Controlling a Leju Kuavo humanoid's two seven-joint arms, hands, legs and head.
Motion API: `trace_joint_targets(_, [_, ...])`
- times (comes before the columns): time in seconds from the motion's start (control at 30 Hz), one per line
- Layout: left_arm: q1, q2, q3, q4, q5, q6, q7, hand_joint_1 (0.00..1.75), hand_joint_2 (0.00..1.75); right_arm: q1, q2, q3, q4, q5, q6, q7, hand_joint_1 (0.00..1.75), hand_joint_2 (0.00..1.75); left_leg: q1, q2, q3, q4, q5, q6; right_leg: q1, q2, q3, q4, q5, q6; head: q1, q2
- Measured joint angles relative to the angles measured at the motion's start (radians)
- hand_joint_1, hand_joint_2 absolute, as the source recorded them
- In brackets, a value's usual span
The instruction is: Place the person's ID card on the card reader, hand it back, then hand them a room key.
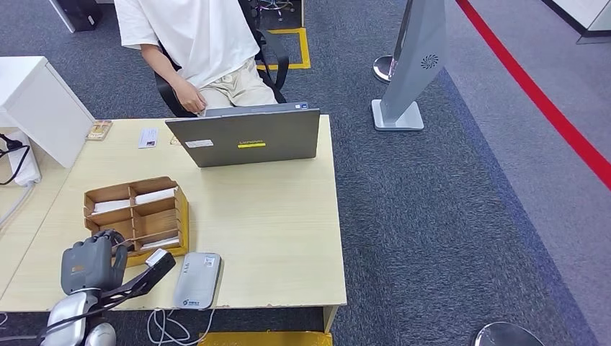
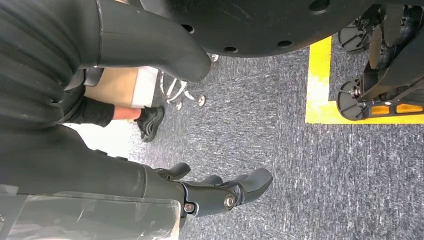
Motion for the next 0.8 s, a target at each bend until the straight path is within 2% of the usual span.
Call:
trace_joint_targets(0.27, [0.003,0.000,-0.002,-0.042,-0.019,-0.039,0.001,1.75,1.75,0.000,0.000,0.000,0.000,-0.003,0.000,-0.001,0.00,1.75,0.000,0.000,0.000,0.000,0.000,0.000,0.000,0.000,0.000,0.000,0.000,0.000,0.000,0.000])
trace_joint_targets(0.43, [0.003,0.015,-0.053,-0.145,-0.008,-0.179,0.002,1.75,1.75,0.000,0.000,-0.005,0.000,-0.015,0.000,-0.002,0.00,1.75,0.000,0.000,0.000,0.000,0.000,0.000,0.000,0.000,0.000,0.000,0.000,0.000,0.000,0.000])
trace_joint_targets(0.63, [-0.051,0.112,-0.207,-0.305,0.107,-0.358,-0.021,1.75,1.75,0.000,0.000,-0.023,0.000,-0.035,0.000,-0.002,0.00,1.75,0.000,0.000,0.000,0.000,0.000,0.000,0.000,0.000,0.000,0.000,0.000,0.000,0.000,0.000])
trace_joint_targets(0.8, [-0.149,0.200,-0.298,-0.377,0.208,-0.429,-0.015,1.75,1.75,0.000,0.000,-0.035,0.000,-0.035,0.001,-0.002,0.00,1.75,0.000,0.000,0.000,0.001,0.001,0.000,0.000,0.000,0.000,0.000,0.001,-0.001,0.000,0.000])
